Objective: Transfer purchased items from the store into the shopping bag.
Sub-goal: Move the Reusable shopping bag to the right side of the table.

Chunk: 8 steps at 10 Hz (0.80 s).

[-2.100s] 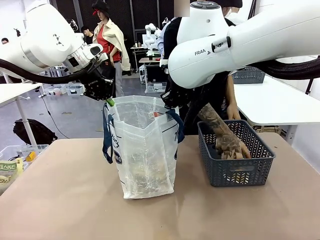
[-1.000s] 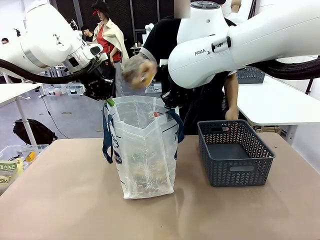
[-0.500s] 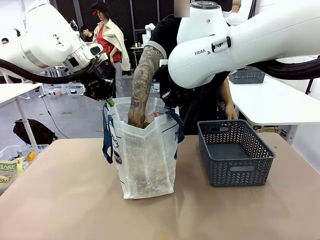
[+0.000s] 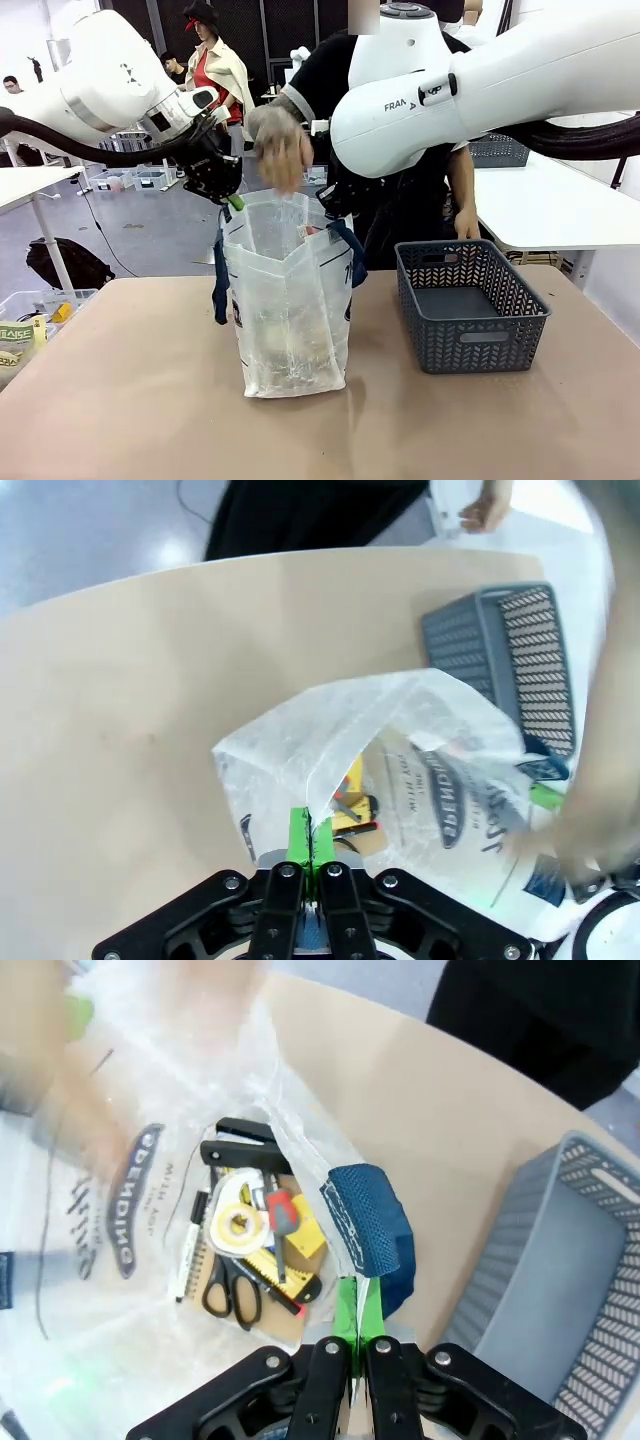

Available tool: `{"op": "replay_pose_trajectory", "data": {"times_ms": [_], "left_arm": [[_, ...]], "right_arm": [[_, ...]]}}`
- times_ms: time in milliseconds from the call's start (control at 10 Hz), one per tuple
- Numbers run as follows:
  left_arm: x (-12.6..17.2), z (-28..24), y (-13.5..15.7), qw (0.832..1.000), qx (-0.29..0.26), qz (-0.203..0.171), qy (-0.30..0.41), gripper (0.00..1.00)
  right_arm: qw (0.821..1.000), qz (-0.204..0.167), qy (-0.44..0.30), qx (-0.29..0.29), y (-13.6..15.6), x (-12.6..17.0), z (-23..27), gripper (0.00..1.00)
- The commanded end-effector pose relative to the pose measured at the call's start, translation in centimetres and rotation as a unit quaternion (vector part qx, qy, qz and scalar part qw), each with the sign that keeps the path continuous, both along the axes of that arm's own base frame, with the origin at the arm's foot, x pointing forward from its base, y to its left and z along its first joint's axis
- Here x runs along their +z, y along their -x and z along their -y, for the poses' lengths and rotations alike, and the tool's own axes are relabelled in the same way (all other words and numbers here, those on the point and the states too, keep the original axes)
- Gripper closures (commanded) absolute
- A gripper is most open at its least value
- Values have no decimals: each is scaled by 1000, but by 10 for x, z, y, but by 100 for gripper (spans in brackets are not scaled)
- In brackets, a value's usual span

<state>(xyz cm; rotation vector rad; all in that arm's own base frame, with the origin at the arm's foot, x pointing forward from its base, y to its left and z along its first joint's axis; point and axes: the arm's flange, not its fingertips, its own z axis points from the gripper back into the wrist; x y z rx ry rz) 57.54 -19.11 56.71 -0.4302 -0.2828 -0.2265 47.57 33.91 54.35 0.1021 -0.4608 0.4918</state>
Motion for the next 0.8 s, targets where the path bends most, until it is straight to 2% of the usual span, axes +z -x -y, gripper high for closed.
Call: {"op": "replay_pose_trajectory", "data": {"times_ms": [0,100,400,700], "left_arm": [[7,-6,-16,998,-34,-19,53,100],[3,-5,-21,996,-50,-30,68,100],[1,-4,-31,992,-60,-54,96,100],[-3,-9,-31,980,-110,-53,157,100]], "right_arm": [[998,-16,24,50,-9,6,-8,100],[996,-26,31,76,-10,6,-10,100],[984,-19,56,167,-6,9,-12,100],[982,-2,45,184,-17,16,-17,100]]}}
